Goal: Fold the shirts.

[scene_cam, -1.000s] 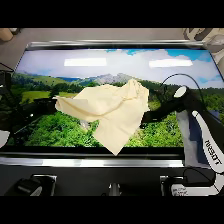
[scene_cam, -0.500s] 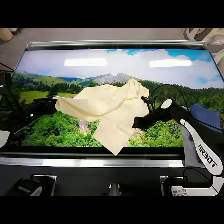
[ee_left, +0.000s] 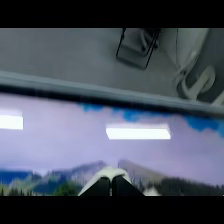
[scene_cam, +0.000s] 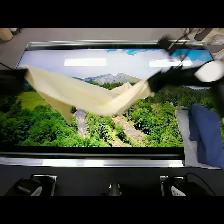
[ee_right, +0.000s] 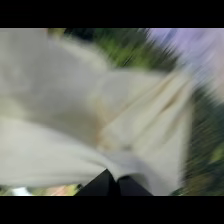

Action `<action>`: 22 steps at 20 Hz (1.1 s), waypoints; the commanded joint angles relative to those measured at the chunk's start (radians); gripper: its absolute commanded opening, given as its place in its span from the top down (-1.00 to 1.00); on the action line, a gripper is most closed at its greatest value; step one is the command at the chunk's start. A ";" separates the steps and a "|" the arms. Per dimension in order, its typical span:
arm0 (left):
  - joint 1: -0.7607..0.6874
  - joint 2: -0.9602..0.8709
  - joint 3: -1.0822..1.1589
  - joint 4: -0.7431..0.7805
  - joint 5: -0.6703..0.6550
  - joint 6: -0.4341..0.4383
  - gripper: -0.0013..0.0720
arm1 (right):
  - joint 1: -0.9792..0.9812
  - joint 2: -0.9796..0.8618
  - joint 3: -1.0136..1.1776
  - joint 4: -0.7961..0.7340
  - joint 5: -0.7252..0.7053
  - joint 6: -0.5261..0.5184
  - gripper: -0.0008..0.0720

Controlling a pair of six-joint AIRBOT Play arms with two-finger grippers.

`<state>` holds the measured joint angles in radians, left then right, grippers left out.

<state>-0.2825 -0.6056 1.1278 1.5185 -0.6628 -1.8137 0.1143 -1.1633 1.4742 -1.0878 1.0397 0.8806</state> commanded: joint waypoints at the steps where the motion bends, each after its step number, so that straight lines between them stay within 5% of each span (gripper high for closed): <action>1: 0.001 0.050 0.290 0.061 0.000 0.006 0.90 | 0.000 0.271 0.343 -0.394 -0.311 0.010 0.92; 4: 0.001 0.097 0.446 0.061 0.001 -0.029 0.90 | 0.000 0.420 0.475 -0.473 -0.403 0.055 0.92; 12: 0.001 0.117 0.465 0.065 -0.101 -0.031 0.90 | 0.000 0.468 0.482 -0.563 -0.152 0.084 0.92; 17: 0.001 0.032 0.426 0.238 -0.317 -0.019 0.90 | 0.000 0.303 0.481 -0.607 0.165 0.106 0.91; 22: 0.004 -0.156 0.198 0.278 -0.340 -0.019 0.90 | 0.000 -0.051 0.414 -0.589 0.384 0.134 0.91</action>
<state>-0.2813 -0.6655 1.4361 1.7596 -0.9642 -1.8347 0.1143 -1.0363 1.9255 -1.6814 1.2785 0.9943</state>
